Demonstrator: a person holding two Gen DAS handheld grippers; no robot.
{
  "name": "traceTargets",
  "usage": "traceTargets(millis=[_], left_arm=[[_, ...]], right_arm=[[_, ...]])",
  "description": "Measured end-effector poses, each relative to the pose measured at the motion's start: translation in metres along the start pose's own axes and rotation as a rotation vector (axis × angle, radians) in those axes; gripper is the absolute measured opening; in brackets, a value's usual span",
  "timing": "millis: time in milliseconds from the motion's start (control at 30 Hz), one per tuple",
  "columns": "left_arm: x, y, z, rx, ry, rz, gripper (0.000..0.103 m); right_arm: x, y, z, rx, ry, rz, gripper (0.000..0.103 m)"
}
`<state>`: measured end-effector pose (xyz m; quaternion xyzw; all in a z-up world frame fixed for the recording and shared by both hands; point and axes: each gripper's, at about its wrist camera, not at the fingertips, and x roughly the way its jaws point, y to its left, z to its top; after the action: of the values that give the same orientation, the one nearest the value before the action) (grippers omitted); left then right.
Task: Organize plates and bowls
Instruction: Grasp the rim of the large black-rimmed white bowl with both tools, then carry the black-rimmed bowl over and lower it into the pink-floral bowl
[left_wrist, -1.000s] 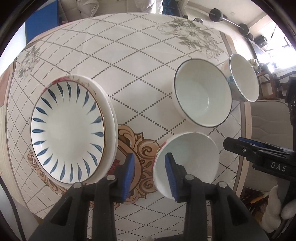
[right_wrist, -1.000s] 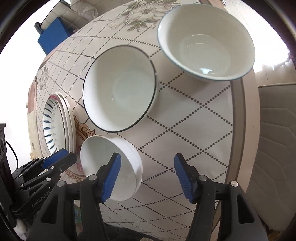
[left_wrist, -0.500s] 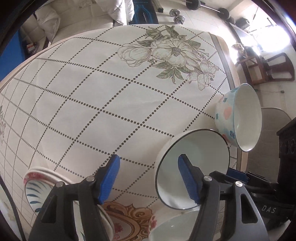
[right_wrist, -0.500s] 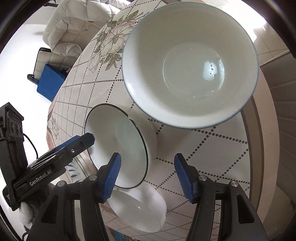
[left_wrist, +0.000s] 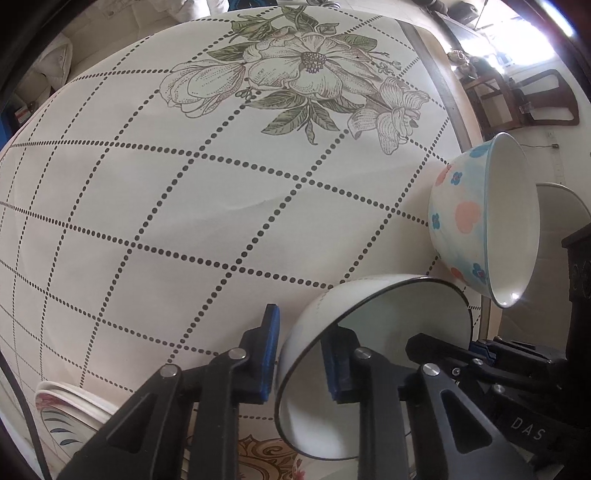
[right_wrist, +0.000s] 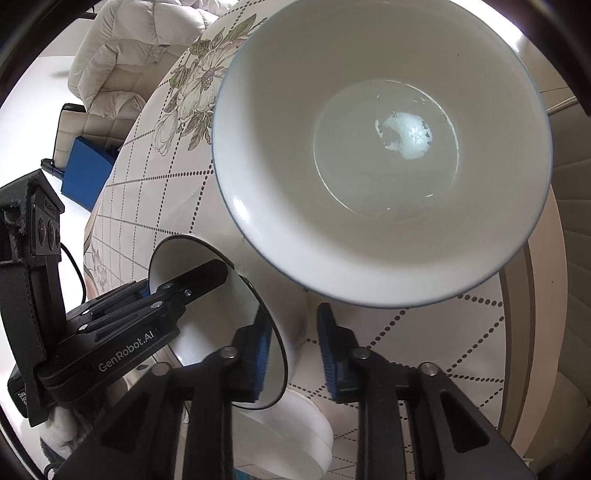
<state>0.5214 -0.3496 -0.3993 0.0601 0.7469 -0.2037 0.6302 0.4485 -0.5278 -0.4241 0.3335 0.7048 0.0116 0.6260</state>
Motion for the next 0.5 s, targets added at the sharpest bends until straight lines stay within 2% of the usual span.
traceTargets(millis=[233,500], left_arm=[[-0.007,0.005,-0.006,0.005,0.0,0.008,0.013],[-0.025,0.001,0.001,0.009,-0.01,0.022,0.013]], right_arm=[[0.001,0.008,-0.001,-0.024,0.007,-0.058,0.011],[-0.006,0.009,0.002,-0.013,0.017,-0.037,0.011]])
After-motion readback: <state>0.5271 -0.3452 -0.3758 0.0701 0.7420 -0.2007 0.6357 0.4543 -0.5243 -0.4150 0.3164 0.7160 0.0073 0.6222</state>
